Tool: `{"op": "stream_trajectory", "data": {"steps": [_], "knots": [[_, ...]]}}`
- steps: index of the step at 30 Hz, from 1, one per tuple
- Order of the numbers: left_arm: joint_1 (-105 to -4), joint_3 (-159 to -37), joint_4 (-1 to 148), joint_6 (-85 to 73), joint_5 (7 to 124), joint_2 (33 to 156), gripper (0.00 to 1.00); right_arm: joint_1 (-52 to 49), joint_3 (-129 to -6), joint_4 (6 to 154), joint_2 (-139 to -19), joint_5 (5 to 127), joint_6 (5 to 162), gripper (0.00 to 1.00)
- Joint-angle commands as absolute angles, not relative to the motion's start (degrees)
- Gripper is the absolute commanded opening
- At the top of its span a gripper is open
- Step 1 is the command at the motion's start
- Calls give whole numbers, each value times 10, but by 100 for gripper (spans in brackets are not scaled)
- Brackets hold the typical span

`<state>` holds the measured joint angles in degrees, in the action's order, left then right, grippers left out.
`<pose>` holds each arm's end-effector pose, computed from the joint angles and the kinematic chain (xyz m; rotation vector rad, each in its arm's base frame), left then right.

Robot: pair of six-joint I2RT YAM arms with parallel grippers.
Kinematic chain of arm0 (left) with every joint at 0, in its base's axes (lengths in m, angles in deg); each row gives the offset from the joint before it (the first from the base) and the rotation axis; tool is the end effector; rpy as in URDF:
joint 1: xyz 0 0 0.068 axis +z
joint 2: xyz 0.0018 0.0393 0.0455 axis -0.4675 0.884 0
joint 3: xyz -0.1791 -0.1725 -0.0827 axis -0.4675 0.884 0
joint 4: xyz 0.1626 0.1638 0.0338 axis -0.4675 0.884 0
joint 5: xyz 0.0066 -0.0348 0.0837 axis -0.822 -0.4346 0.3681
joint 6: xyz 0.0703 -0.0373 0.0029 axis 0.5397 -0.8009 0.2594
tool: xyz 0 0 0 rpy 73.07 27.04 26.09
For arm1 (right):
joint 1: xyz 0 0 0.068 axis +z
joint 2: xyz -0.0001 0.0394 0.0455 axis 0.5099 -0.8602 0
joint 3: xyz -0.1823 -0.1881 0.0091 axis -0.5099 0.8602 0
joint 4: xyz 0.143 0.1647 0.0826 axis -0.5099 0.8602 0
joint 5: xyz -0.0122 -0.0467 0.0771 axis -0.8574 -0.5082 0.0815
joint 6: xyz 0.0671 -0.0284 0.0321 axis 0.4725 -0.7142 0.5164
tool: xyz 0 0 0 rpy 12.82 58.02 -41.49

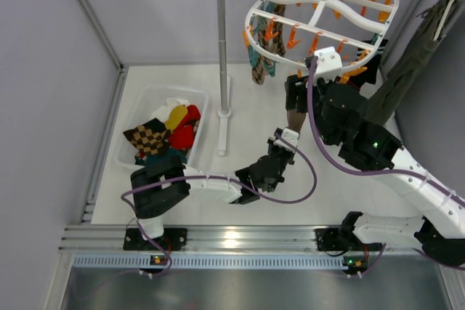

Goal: Remove the socks clipped to the hanger

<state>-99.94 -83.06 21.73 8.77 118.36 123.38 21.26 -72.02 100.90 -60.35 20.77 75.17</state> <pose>0.1673 -0.3603 0.2554 0.3381 1.4667 -0.4039 0.1670 0.1444 0.4517 -0.2504 1.6068 0.1336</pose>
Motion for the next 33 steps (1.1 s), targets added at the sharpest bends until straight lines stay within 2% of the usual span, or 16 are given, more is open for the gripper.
{"op": "stream_trajectory", "data": {"steps": [1,5,14,18,20,21,26,29,33], "knots": [[-1000,-821,183,82,1175,1205,0,201,-713,928,-602,232,748,61],[-1000,-817,184,80,1169,1206,0,199,-693,896,-597,236,757,59],[-999,-808,183,73,1163,1196,0,196,-665,846,-594,231,763,46],[-999,-806,184,68,1160,1195,0,196,-658,834,-591,235,762,30],[-1000,-804,184,67,1162,1195,0,197,-656,833,-589,241,762,27],[-1000,-803,184,67,1163,1196,0,196,-655,833,-587,248,762,22],[-1000,-797,184,62,1168,1200,0,197,-652,833,-578,255,763,16],[-999,-787,184,59,1173,1205,0,197,-647,826,-571,259,762,0],[-999,-773,184,34,1181,1208,0,196,-639,819,-564,264,762,0]]}}
